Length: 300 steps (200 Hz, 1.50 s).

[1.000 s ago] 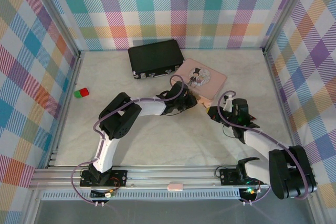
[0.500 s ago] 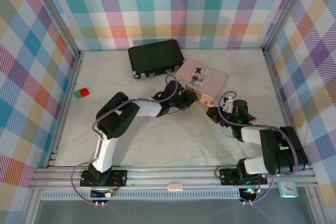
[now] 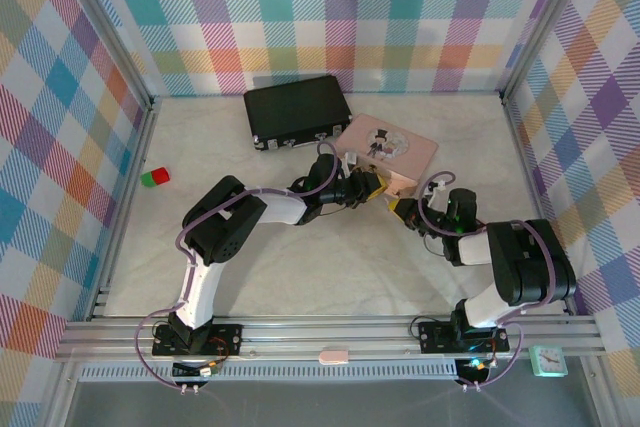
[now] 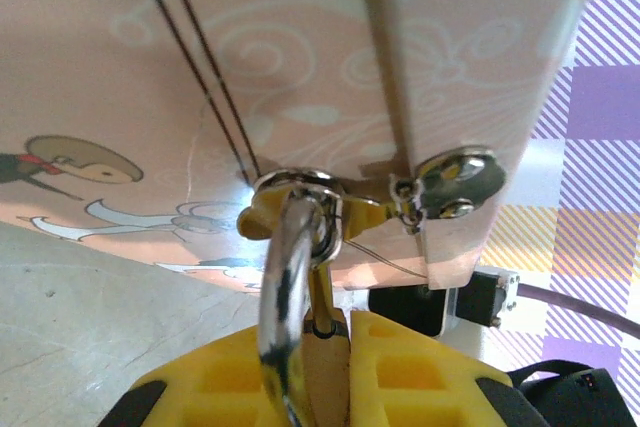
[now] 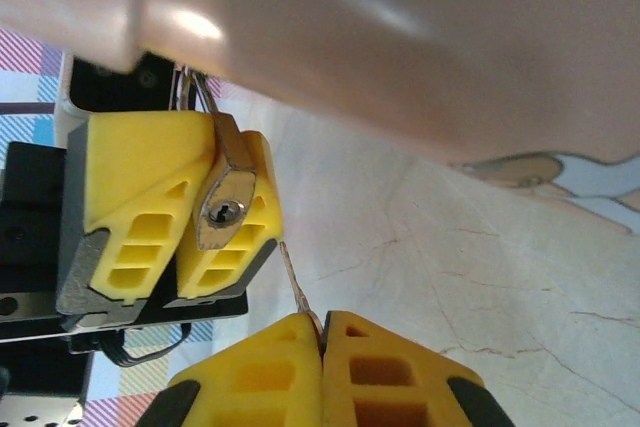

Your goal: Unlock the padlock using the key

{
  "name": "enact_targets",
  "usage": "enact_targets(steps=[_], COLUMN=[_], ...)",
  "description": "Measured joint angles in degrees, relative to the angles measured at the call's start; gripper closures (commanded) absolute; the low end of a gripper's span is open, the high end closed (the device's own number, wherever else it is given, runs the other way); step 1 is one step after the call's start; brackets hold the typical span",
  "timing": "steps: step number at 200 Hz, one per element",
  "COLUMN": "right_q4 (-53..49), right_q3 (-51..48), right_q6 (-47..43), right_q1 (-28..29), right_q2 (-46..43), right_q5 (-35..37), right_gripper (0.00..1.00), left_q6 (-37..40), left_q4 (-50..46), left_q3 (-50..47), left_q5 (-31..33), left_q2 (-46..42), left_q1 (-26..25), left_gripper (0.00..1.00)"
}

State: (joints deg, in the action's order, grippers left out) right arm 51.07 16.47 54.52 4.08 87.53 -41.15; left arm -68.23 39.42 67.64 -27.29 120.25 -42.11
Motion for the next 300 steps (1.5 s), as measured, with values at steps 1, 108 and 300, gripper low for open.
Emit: enact_targets(steps=[1,108,300], right_q4=[0.0,-2.5,-0.4], right_q3=[0.0,0.0,1.8], right_q6=[0.0,0.1,2.6], right_q1=[0.0,0.0,0.0], right_q2=[0.0,-4.5,-3.5], right_q5=[0.0,-1.0,-1.1], right_gripper=[1.0,1.0,1.0], left_q6=[0.0,-0.8,-1.0], left_q4=[0.0,1.7,3.3], left_q3=[0.0,0.0,0.0], left_q5=[0.0,-2.3,-3.3], left_q2=[0.0,0.0,-0.3], left_q1=[0.0,0.3,0.2], left_gripper=[1.0,1.0,1.0])
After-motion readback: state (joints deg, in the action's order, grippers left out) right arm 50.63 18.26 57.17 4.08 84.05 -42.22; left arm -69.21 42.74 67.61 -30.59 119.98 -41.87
